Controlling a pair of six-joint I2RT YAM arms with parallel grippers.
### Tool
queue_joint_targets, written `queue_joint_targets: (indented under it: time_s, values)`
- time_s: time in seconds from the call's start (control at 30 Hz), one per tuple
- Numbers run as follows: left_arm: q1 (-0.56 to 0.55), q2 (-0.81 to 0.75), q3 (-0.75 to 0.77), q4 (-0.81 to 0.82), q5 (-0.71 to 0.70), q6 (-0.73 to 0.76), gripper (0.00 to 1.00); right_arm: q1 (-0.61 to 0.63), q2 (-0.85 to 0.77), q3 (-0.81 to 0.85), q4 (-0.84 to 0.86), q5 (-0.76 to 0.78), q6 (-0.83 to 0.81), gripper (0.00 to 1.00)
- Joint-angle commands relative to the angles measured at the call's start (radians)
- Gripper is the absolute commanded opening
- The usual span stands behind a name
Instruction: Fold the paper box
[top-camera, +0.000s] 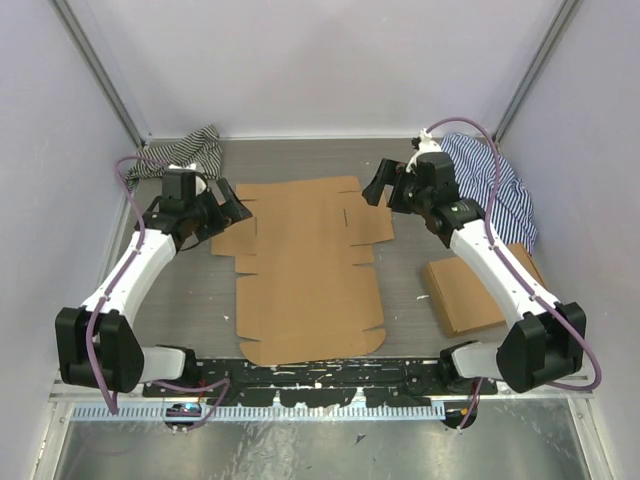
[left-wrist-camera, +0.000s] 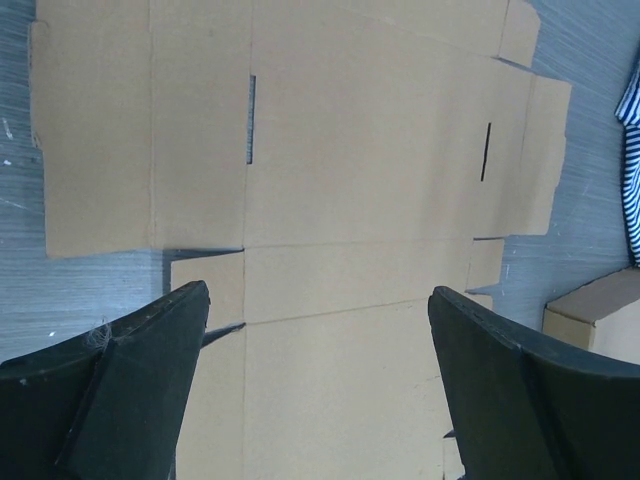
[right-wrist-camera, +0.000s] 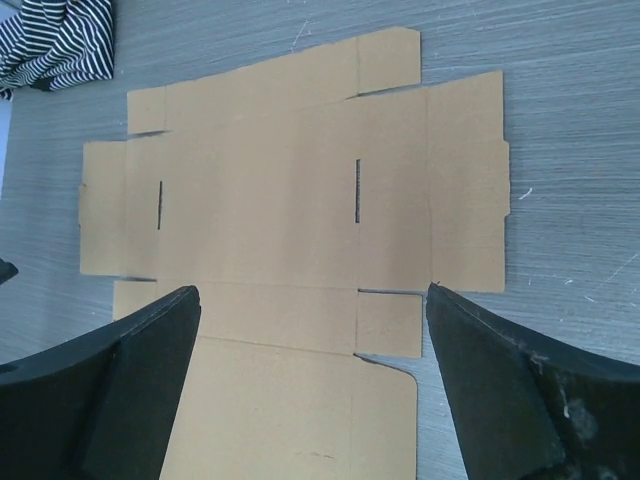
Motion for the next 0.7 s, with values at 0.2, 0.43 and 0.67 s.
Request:
queue_joint_targets:
  time_s: [0.2,0.43,0.67]
  values:
    - [0.0,-0.021,0.059,0.062,-0.043,-0.017,0.98,0.004,0.064,0.15,-0.123,-0.009,-0.021,1.0]
    - [0.006,0.174,0.251,0.044,-0.036,-0.037,0.98,0.004,0.348,0.476,-0.171,0.093,-0.049,1.0]
    - [0.019,0.382,0.415,-0.011,-0.078,-0.033,0.98,-0.007,0.812,0.999,-0.296,0.082,-0.055,1.0]
